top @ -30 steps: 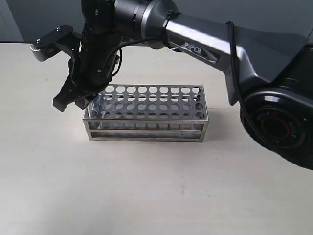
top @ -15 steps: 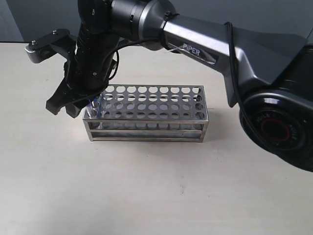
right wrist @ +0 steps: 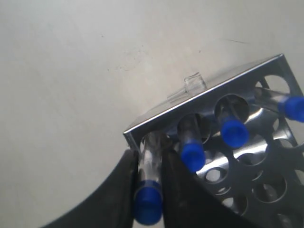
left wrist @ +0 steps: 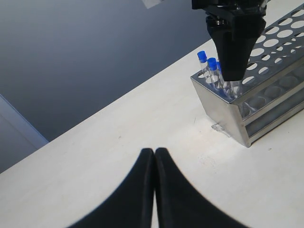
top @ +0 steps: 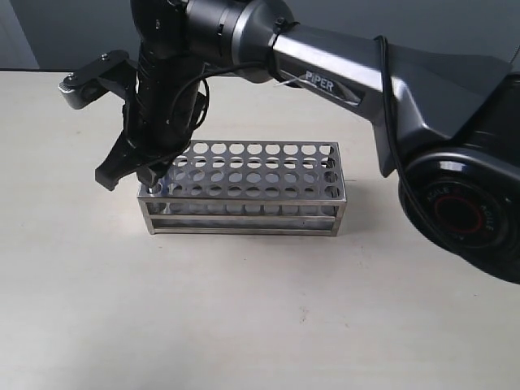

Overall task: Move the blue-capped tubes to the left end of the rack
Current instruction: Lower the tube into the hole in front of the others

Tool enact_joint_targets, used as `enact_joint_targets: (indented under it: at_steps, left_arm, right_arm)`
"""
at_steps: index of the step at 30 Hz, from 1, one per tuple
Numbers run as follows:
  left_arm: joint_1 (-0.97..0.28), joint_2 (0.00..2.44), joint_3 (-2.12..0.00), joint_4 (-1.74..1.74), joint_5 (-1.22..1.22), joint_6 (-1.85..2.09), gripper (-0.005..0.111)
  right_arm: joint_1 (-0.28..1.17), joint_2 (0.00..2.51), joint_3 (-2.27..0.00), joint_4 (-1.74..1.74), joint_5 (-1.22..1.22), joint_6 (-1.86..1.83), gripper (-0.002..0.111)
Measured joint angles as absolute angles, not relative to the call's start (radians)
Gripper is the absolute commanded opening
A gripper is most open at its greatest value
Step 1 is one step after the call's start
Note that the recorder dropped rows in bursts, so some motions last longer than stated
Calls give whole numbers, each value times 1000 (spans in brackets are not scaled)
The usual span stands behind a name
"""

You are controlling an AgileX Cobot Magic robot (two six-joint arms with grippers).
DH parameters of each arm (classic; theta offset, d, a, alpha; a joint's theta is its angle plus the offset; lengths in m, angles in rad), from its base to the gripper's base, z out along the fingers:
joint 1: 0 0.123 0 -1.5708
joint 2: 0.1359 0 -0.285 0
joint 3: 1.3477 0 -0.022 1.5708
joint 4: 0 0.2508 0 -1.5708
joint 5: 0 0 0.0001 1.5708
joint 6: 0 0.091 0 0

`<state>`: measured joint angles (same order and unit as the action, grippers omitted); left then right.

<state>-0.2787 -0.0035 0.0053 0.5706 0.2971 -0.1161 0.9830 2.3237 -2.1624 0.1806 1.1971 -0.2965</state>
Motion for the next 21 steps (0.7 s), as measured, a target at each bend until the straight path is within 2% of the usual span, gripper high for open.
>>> enact_joint_targets:
  at_steps: [21]
  left_arm:
    - [-279, -3, 5, 571, 297, -116, 1]
  right_arm:
    - [983, 2324, -2161, 177, 1114, -310, 0]
